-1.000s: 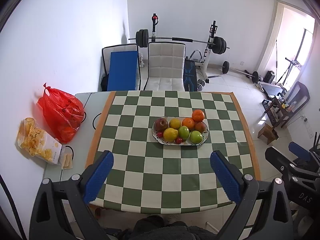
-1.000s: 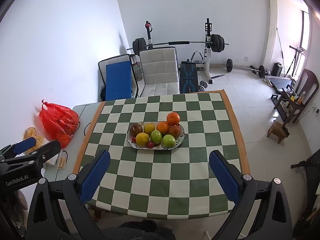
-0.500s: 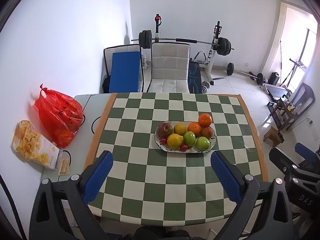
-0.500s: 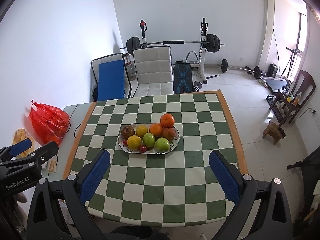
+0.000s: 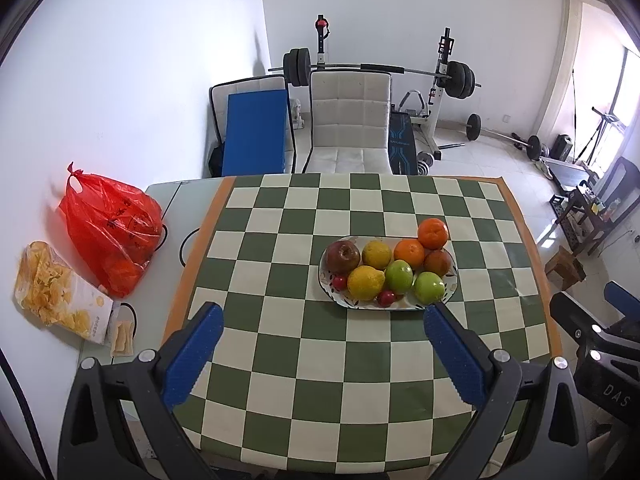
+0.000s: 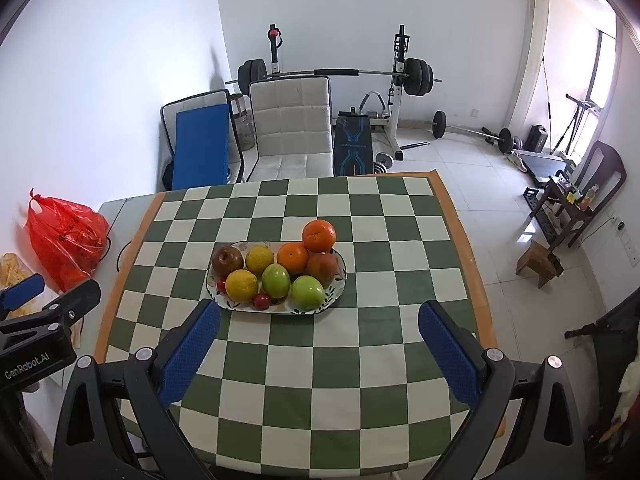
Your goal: Organize fruits
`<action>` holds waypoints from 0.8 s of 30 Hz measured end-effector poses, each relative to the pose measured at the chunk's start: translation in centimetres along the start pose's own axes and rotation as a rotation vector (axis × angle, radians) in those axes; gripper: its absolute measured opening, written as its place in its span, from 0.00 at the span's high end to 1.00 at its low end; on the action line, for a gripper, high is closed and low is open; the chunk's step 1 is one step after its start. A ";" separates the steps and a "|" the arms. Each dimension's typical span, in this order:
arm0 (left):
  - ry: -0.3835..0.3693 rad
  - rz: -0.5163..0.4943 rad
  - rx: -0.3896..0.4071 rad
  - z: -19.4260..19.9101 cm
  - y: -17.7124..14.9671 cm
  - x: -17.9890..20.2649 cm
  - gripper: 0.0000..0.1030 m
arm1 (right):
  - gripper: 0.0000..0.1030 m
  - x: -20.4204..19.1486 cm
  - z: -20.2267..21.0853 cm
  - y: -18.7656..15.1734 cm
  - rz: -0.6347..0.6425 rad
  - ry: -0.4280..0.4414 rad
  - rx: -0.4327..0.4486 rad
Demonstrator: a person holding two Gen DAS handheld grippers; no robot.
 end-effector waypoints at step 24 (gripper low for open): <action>0.000 -0.013 0.009 -0.3 0.0 0.5 0.00 | 0.02 0.5 -1.6 -0.8 -0.017 -0.001 -0.024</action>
Point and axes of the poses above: each gripper's, at about its wrist camera, not at the fingertips, and z roughly against the way its jaws point, x to its right, y to its top, the point moved 4 cm from there along -z, roughly the way its jaws point, and after that the axes turned 9 degrees about x, right-handed, at the moved point
